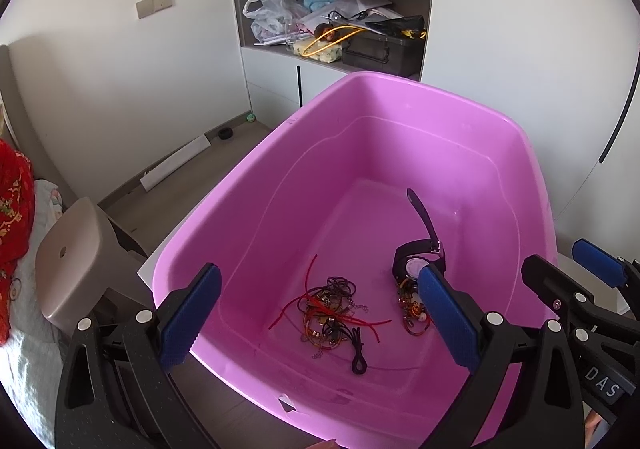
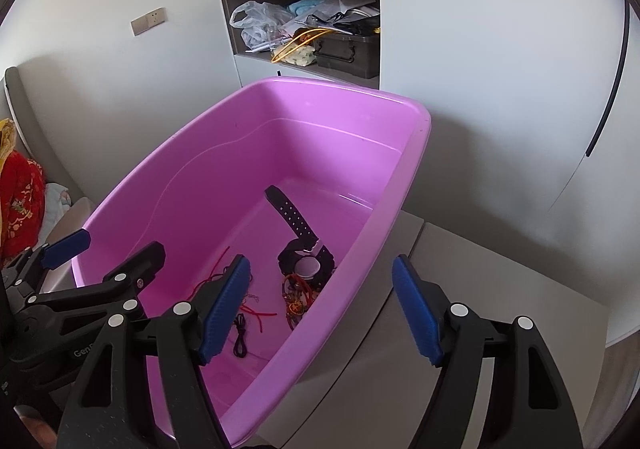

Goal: Organize jewelry

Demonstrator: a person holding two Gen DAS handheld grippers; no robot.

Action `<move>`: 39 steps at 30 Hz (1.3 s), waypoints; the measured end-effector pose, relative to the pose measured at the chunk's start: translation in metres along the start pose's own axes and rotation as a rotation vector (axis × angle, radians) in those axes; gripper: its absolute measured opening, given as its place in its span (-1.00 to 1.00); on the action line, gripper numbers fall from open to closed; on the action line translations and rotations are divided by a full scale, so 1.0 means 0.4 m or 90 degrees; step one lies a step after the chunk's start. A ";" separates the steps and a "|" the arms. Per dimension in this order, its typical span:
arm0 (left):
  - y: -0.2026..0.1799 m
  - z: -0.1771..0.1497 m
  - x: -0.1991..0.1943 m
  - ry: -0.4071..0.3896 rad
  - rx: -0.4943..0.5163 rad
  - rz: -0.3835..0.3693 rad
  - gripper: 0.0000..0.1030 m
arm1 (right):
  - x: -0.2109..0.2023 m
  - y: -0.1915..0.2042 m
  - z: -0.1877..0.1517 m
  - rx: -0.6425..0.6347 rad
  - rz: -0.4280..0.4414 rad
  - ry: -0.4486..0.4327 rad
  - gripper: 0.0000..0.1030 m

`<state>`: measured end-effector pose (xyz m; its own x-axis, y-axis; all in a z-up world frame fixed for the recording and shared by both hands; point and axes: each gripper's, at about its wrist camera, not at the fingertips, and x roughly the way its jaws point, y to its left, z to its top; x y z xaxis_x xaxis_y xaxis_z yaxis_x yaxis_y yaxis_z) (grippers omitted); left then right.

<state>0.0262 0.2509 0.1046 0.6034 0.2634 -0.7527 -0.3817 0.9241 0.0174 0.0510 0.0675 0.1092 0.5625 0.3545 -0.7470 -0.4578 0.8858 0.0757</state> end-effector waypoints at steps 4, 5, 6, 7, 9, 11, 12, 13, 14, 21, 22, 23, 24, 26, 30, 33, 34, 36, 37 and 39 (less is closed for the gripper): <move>-0.004 -0.006 -0.003 0.002 -0.002 0.005 0.88 | 0.000 0.002 -0.002 0.001 -0.011 0.004 0.37; -0.004 -0.007 -0.004 0.002 -0.002 0.005 0.88 | -0.001 0.003 -0.002 0.001 -0.013 0.004 0.37; -0.005 -0.009 -0.004 0.003 -0.003 0.006 0.88 | -0.002 0.003 -0.002 0.001 -0.017 0.003 0.37; -0.006 -0.010 -0.005 0.003 -0.003 0.008 0.88 | -0.003 0.003 -0.002 0.001 -0.021 0.003 0.37; -0.008 -0.012 -0.005 0.004 -0.003 0.010 0.88 | -0.005 0.007 -0.005 0.002 -0.030 0.002 0.37; -0.010 -0.011 -0.003 0.004 -0.003 0.012 0.88 | -0.007 0.009 -0.006 0.003 -0.038 0.002 0.37; -0.012 -0.011 -0.003 0.004 -0.003 0.015 0.88 | -0.008 0.009 -0.007 0.003 -0.041 0.000 0.37; -0.011 -0.011 -0.004 0.005 -0.003 0.015 0.88 | -0.011 0.011 -0.008 0.002 -0.047 -0.003 0.37; -0.013 -0.011 -0.002 0.005 -0.004 0.017 0.88 | -0.013 0.012 -0.008 0.000 -0.052 -0.004 0.37; -0.010 -0.014 0.001 0.006 -0.006 0.021 0.88 | -0.019 0.010 -0.008 0.006 -0.067 -0.006 0.43; -0.010 -0.013 0.001 0.006 -0.006 0.020 0.88 | -0.019 0.009 -0.009 0.005 -0.066 -0.005 0.43; -0.009 -0.013 0.001 0.006 -0.006 0.020 0.88 | -0.019 0.010 -0.009 0.006 -0.068 -0.004 0.43; -0.009 -0.013 0.001 0.006 -0.006 0.020 0.88 | -0.019 0.011 -0.009 0.006 -0.069 -0.004 0.43; -0.007 -0.013 0.002 0.006 -0.008 0.019 0.88 | -0.022 0.010 -0.010 0.007 -0.070 -0.004 0.43; -0.007 -0.015 0.002 0.008 -0.008 0.020 0.88 | -0.022 0.011 -0.010 0.006 -0.070 -0.005 0.43; -0.006 -0.015 0.003 0.008 -0.008 0.020 0.88 | -0.023 0.011 -0.010 0.007 -0.070 -0.005 0.43; -0.007 -0.015 0.002 0.008 -0.008 0.020 0.88 | -0.023 0.011 -0.010 0.008 -0.070 -0.005 0.43; -0.007 -0.017 0.003 0.008 -0.008 0.021 0.88 | -0.024 0.010 -0.009 0.008 -0.071 -0.006 0.43; -0.006 -0.017 0.003 0.009 -0.008 0.020 0.88 | -0.024 0.010 -0.009 0.007 -0.070 -0.006 0.43; -0.007 -0.017 0.003 0.009 -0.008 0.020 0.88 | -0.024 0.012 -0.009 0.005 -0.071 -0.006 0.43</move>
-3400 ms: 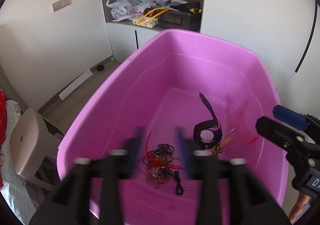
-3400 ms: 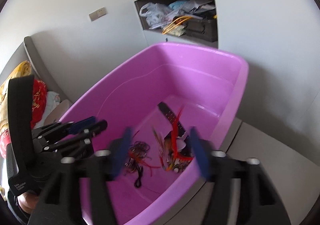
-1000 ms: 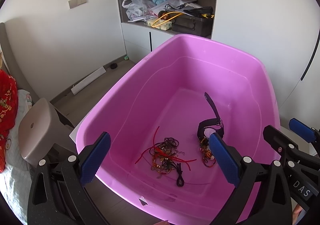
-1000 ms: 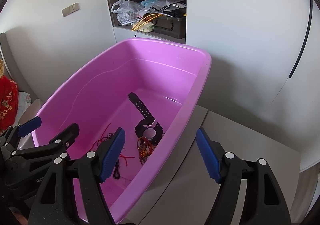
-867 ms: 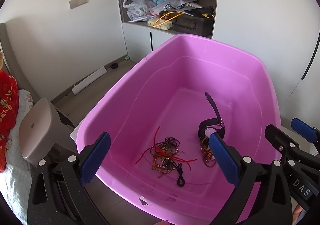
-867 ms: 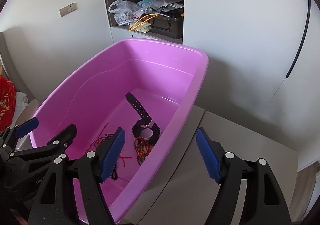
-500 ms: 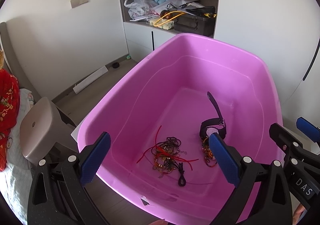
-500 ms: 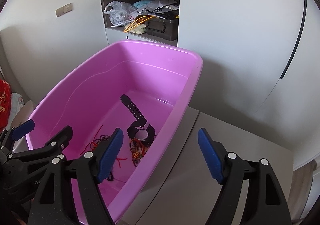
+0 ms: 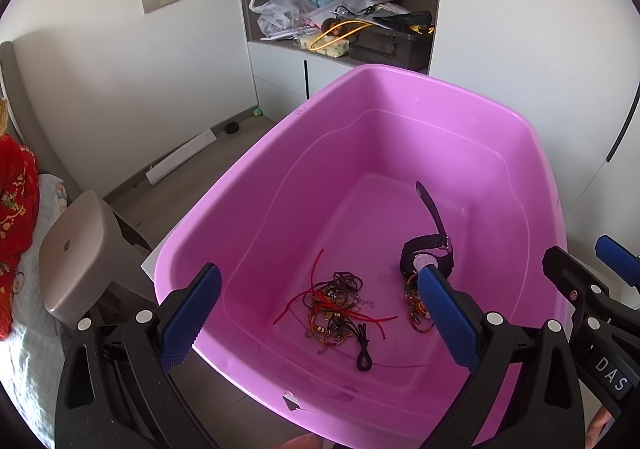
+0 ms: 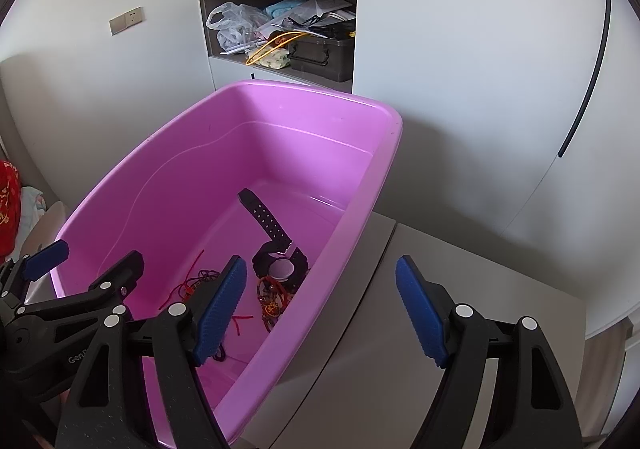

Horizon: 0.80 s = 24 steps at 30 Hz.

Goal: Organize jewelry

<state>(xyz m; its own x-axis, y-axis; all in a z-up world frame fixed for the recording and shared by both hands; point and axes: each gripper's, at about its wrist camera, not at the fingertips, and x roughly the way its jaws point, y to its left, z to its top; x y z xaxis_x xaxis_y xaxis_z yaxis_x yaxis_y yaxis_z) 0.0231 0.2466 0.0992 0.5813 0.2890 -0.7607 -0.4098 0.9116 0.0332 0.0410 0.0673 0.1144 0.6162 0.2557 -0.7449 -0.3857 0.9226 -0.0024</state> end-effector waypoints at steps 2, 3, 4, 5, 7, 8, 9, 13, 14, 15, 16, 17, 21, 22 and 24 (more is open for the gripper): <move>-0.004 -0.004 0.001 0.001 -0.001 0.001 0.88 | 0.000 0.002 0.000 -0.003 -0.001 0.000 0.43; -0.004 -0.004 0.001 0.001 -0.002 0.001 0.88 | -0.001 0.004 0.000 -0.004 -0.001 0.001 0.43; -0.003 -0.004 0.001 0.001 -0.002 0.001 0.88 | 0.000 0.004 0.000 -0.005 -0.001 0.001 0.43; -0.004 -0.003 0.002 0.001 -0.002 0.001 0.88 | 0.000 0.005 0.000 -0.006 -0.001 0.001 0.43; -0.006 -0.005 0.002 0.002 -0.003 0.002 0.88 | 0.001 0.006 0.001 -0.006 -0.001 0.001 0.43; -0.005 -0.006 0.002 0.002 -0.003 0.002 0.88 | 0.002 0.006 0.002 -0.006 -0.001 0.002 0.43; -0.006 -0.008 0.002 0.002 -0.005 0.002 0.88 | 0.002 0.006 0.002 -0.005 -0.001 0.001 0.43; -0.006 -0.009 0.003 0.003 -0.005 0.001 0.88 | 0.003 0.008 0.004 -0.007 -0.001 0.001 0.43; -0.006 -0.009 0.003 0.003 -0.005 0.001 0.88 | 0.003 0.007 0.003 -0.006 -0.001 0.001 0.43; -0.006 -0.008 0.002 0.002 -0.005 0.002 0.88 | 0.003 0.007 0.004 -0.005 -0.001 0.001 0.43; -0.006 -0.008 0.002 0.002 -0.005 0.002 0.88 | 0.004 0.008 0.004 -0.006 -0.001 0.002 0.43; -0.006 -0.009 0.001 0.001 -0.006 0.003 0.88 | 0.003 0.008 0.004 -0.007 -0.001 0.002 0.43; -0.015 -0.008 0.002 -0.001 -0.009 0.004 0.88 | 0.004 0.010 0.003 -0.007 -0.002 0.002 0.43; -0.015 -0.008 0.002 -0.001 -0.010 0.005 0.88 | 0.005 0.011 0.004 -0.007 -0.001 0.002 0.43; -0.017 -0.008 0.003 0.001 -0.015 0.006 0.88 | 0.004 0.011 0.004 -0.007 -0.002 0.001 0.43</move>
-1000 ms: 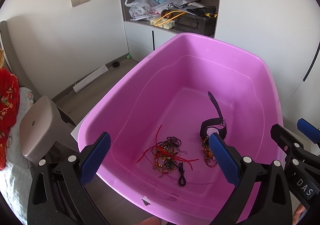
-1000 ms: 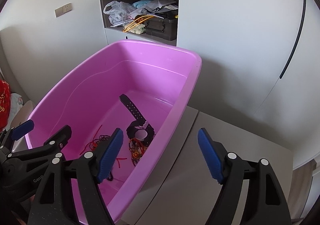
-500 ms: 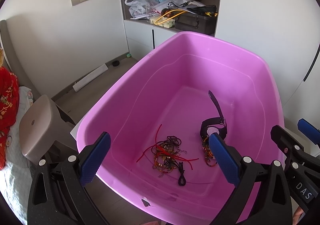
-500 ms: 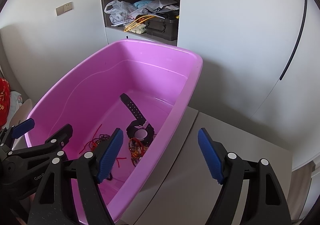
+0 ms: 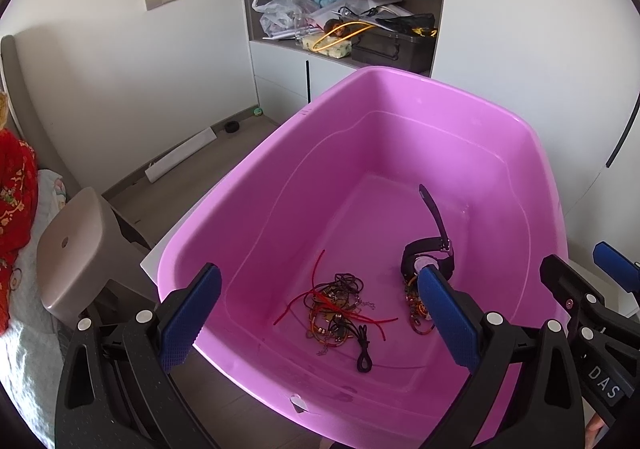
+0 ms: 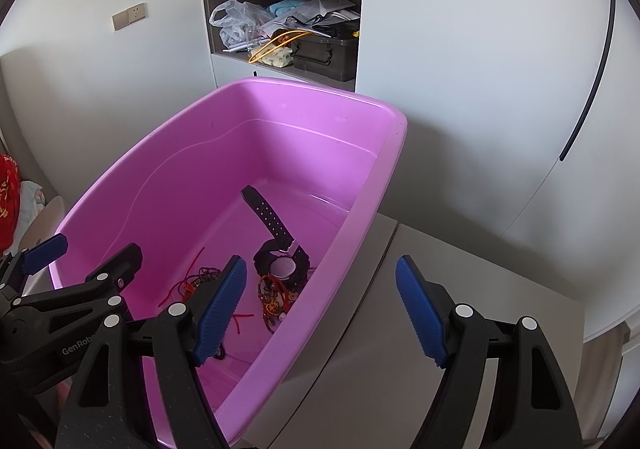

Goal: Organize jewelry

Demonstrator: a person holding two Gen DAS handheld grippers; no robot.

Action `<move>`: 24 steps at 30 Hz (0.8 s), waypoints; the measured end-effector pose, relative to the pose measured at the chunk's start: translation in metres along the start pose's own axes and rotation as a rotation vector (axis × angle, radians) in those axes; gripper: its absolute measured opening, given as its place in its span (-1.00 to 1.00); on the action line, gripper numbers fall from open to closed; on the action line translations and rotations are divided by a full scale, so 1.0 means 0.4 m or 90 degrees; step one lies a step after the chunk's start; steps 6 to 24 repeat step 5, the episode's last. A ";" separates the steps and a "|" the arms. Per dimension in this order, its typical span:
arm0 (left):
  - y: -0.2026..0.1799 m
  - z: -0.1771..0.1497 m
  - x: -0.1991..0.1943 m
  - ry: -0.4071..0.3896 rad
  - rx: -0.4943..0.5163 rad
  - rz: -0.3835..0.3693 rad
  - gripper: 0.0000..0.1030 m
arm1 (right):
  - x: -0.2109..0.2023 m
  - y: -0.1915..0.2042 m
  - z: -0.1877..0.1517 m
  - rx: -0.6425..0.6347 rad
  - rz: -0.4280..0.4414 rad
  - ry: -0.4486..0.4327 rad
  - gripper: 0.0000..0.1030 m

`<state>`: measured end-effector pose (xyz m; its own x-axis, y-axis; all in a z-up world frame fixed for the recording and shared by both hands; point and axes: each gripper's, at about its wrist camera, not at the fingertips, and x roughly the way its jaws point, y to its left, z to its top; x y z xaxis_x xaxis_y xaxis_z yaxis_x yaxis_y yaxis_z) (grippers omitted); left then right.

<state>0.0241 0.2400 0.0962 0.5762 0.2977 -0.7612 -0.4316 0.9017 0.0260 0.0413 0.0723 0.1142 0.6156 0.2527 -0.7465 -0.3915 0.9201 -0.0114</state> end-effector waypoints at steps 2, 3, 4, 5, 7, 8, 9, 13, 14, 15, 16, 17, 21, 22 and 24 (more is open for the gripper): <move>-0.003 -0.001 0.001 0.002 -0.003 -0.001 0.88 | 0.000 0.000 0.000 0.000 0.000 0.000 0.43; -0.003 -0.001 0.001 0.003 -0.003 0.000 0.88 | 0.000 0.000 -0.001 0.000 0.000 0.001 0.43; -0.004 -0.002 0.002 0.003 -0.003 0.000 0.88 | 0.000 0.000 -0.001 0.000 0.001 0.001 0.43; -0.008 -0.003 0.003 0.004 -0.004 0.000 0.88 | 0.000 0.000 -0.001 0.000 0.000 0.000 0.43; -0.008 -0.003 0.003 0.004 -0.004 0.000 0.88 | 0.000 0.000 -0.001 0.000 0.000 0.000 0.43; -0.008 -0.003 0.003 0.004 -0.004 0.000 0.88 | 0.000 0.000 -0.001 0.000 0.000 0.000 0.43; -0.008 -0.003 0.003 0.004 -0.004 0.000 0.88 | 0.000 0.000 -0.001 0.000 0.000 0.000 0.43; -0.008 -0.003 0.003 0.004 -0.004 0.000 0.88 | 0.000 0.000 -0.001 0.000 0.000 0.000 0.43; -0.008 -0.003 0.003 0.004 -0.004 0.000 0.88 | 0.000 0.000 -0.001 0.000 0.000 0.000 0.43; -0.008 -0.003 0.003 0.004 -0.004 0.000 0.88 | 0.000 0.000 -0.001 0.000 0.000 0.000 0.43; -0.008 -0.003 0.003 0.004 -0.004 0.000 0.88 | 0.000 0.000 -0.001 0.000 0.000 0.000 0.43; -0.008 -0.003 0.003 0.004 -0.004 0.000 0.88 | 0.000 0.000 -0.001 0.000 0.000 0.000 0.43; -0.008 -0.003 0.003 0.004 -0.004 0.000 0.88 | 0.000 0.000 -0.001 0.000 0.000 0.000 0.43; -0.008 -0.003 0.003 0.004 -0.004 0.000 0.88 | 0.000 0.000 -0.001 0.000 0.000 0.000 0.43; -0.008 -0.003 0.003 0.004 -0.004 0.000 0.88 | 0.000 0.000 -0.001 0.000 0.000 0.000 0.43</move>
